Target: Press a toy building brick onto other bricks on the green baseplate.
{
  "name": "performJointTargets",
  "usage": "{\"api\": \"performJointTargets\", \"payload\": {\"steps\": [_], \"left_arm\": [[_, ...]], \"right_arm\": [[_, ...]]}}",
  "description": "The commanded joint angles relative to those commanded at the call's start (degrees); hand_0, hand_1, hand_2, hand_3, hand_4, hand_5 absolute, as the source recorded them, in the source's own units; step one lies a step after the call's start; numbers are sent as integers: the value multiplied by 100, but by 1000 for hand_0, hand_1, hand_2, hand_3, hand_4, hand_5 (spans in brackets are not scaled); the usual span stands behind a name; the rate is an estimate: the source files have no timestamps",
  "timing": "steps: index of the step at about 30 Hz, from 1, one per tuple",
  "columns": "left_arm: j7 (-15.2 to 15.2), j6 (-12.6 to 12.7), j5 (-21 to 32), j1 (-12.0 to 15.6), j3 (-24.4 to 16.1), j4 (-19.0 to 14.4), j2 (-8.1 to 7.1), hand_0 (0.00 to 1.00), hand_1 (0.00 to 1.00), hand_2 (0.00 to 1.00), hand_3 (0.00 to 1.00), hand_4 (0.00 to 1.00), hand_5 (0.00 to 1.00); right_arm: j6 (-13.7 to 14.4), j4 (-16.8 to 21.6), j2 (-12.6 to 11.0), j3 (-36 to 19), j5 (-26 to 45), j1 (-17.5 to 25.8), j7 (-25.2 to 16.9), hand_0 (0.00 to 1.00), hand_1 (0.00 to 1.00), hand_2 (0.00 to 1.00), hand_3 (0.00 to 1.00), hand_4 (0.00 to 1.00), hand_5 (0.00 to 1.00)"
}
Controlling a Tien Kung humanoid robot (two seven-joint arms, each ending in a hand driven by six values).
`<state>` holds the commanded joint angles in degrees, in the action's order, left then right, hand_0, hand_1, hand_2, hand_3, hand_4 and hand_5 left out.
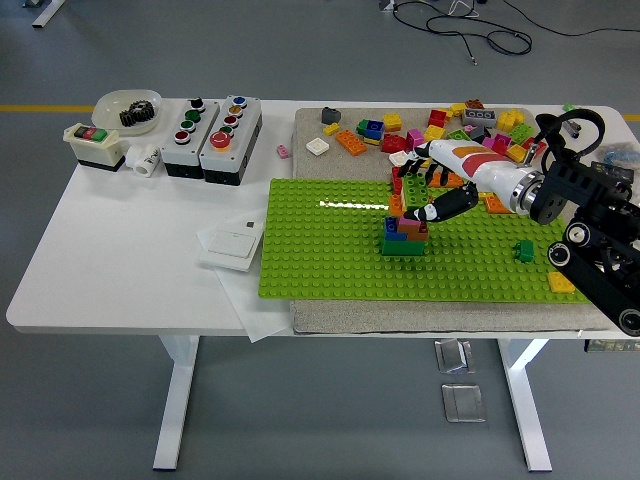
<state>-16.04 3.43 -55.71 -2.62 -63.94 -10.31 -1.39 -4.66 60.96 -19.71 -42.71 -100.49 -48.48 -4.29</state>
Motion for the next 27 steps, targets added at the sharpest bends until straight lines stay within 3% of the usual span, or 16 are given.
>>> {"api": "performJointTargets", "payload": {"steps": [27], "left_arm": [[9,5,-1,-19,-22,0,1,869,834,827,629,711,635]], "right_arm": [[-14,-1,-44,-54,21,-20,-24,323,452,540,557,811,214]]}}
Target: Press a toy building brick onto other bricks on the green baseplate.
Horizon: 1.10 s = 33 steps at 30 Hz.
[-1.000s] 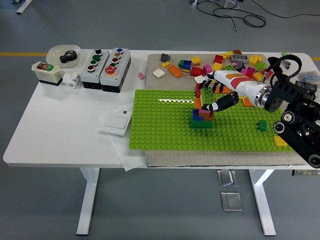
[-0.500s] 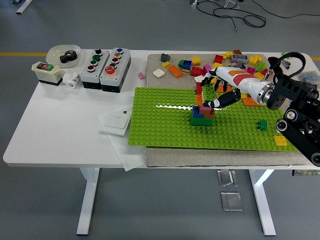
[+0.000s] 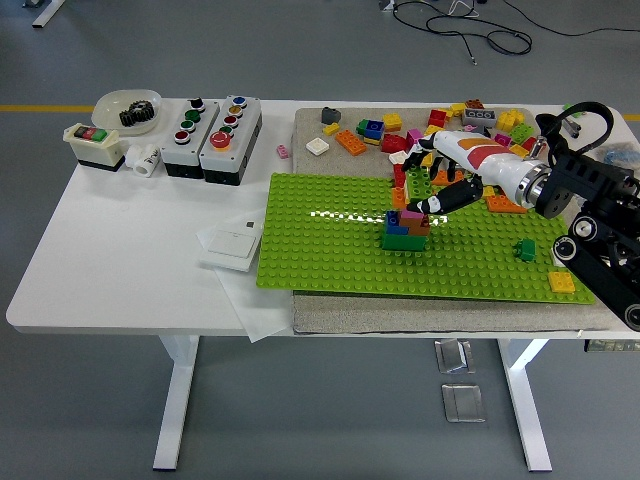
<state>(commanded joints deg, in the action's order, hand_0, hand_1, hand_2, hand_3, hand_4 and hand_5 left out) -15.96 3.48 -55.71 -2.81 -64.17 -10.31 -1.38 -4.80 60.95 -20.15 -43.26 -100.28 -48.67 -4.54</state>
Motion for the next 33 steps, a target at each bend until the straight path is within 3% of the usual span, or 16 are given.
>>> {"api": "performJointTargets", "payload": {"steps": [13,14,19,20,31,32,33], "left_arm": [[0,4,32,-4,15,0,-3,870,833,826,629,711,634],[0,4,39,-4,21,0,-4,870,833,827,628,711,635],[-2,3,68,-3,43,0,-5,870,833,827,628,711,635],[-3,3,74,-2,50,0,-5,870,833,826,629,711,634],[-4,2,84,0,52,0,-4,870,833,827,629,711,635],[-3,1,87,0,57,0,-5,870,833,827,630,711,634],[-3,1,88,0,59,0,-5,870,833,827,630,711,634]], "right_arm": [[-43,8,3,-30,-9,3,19,320,449,536,555,801,203],[-65,6,4,-33,-9,3,28,325,457,547,627,826,202],[-169,-8,8,-46,-38,12,51,325,457,547,627,826,202],[-201,-11,6,-49,-56,13,62,387,554,670,802,998,283],[-414,-25,-3,-76,-125,16,120,436,585,707,827,998,321],[-412,-27,-3,-75,-121,18,117,511,631,765,890,998,354],[-411,-28,-3,-74,-119,18,116,511,631,765,890,998,354]]}}
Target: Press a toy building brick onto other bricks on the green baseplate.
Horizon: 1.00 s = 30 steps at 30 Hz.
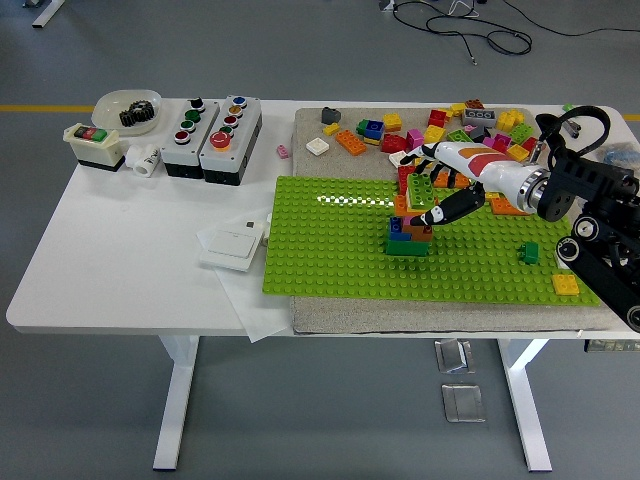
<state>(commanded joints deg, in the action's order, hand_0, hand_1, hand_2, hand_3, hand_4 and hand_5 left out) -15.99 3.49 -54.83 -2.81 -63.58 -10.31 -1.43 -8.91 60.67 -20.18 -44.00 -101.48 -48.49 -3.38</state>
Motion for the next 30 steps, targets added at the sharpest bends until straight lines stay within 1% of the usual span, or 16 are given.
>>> {"api": "performJointTargets", "payload": {"steps": [4,5,16,17,22,23,28,29,30], "left_arm": [[-5,-2,-26,8,-16,0,0,870,833,827,630,711,634],[-6,-2,-29,12,-16,0,0,869,833,826,629,711,636],[-13,-4,-78,42,-36,0,0,870,834,828,629,711,636],[-14,-4,-83,44,-39,0,0,870,833,827,629,710,635],[-18,-4,-108,50,-48,0,0,870,833,827,629,710,635],[-19,-4,-111,52,-50,0,0,869,833,827,627,710,636],[-18,-3,-125,54,-56,0,3,869,833,827,627,710,636],[-14,-3,-121,51,-52,0,3,870,833,827,628,710,636],[-13,-3,-119,49,-50,0,2,870,833,827,628,710,636]], "right_arm": [[33,2,0,-8,11,7,-10,511,631,765,890,998,354],[42,6,-3,-9,12,8,-13,537,642,782,900,998,355],[141,16,7,13,83,14,-49,524,633,774,892,998,356],[172,14,11,21,102,14,-49,465,594,710,852,998,361],[247,-4,23,47,179,11,-38,465,594,710,852,998,361],[244,-4,22,52,185,11,-42,437,574,671,828,998,360],[252,-6,25,58,202,14,-71,437,574,671,828,998,360],[273,-3,23,57,211,12,-89,417,560,653,807,998,358],[283,-2,22,56,214,12,-98,417,560,653,807,998,358]]}}
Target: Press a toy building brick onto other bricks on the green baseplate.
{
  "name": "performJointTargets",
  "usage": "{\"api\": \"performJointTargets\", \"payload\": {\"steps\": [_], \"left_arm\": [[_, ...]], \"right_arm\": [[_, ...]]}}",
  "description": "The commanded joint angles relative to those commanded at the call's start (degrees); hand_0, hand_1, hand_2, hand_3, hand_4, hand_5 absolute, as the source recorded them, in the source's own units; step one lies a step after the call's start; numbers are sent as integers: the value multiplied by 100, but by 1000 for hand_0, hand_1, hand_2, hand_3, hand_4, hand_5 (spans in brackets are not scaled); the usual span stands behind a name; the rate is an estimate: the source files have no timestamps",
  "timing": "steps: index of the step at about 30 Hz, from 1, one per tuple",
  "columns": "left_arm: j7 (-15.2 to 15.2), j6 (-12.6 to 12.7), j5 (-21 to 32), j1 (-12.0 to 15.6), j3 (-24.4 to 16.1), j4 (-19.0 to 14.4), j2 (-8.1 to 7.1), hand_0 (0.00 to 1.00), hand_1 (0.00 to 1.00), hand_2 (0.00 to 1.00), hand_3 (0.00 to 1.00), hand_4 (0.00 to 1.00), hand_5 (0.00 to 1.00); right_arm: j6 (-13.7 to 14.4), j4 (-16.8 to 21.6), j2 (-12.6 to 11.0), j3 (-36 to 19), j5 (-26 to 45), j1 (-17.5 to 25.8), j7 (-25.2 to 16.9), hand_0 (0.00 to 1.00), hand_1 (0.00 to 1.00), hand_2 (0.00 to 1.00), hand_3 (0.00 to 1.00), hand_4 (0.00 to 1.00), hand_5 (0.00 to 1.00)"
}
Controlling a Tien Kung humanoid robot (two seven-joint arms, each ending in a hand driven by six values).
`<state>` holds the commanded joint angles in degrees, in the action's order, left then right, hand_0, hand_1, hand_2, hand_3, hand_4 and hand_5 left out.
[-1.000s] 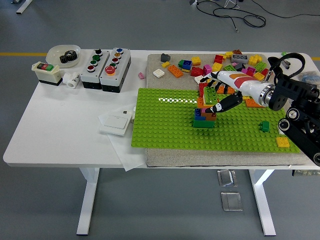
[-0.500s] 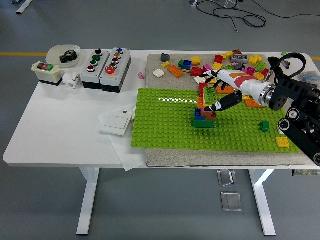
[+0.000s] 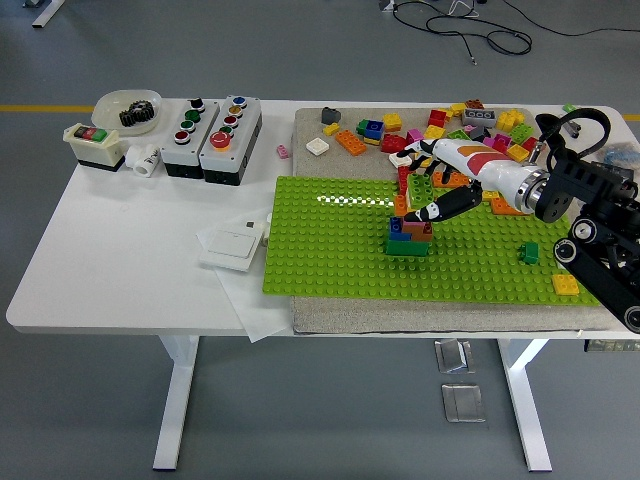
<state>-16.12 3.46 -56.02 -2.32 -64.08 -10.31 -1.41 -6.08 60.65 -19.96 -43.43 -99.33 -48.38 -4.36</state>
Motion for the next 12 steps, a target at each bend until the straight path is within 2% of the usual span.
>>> {"api": "performJointTargets", "payload": {"steps": [4,5,12], "left_arm": [[2,3,2,-7,-7,0,1,870,833,827,628,710,636],[3,3,12,-9,-2,0,0,870,833,827,628,710,635],[3,7,29,-21,1,0,1,870,833,827,628,710,635]], "right_arm": [[73,0,-4,-10,3,-4,-42,417,560,653,807,998,358],[86,1,-7,-14,-1,-7,-49,388,532,611,769,998,350],[109,1,-5,-29,-7,-19,-63,388,532,611,769,998,350]]}}
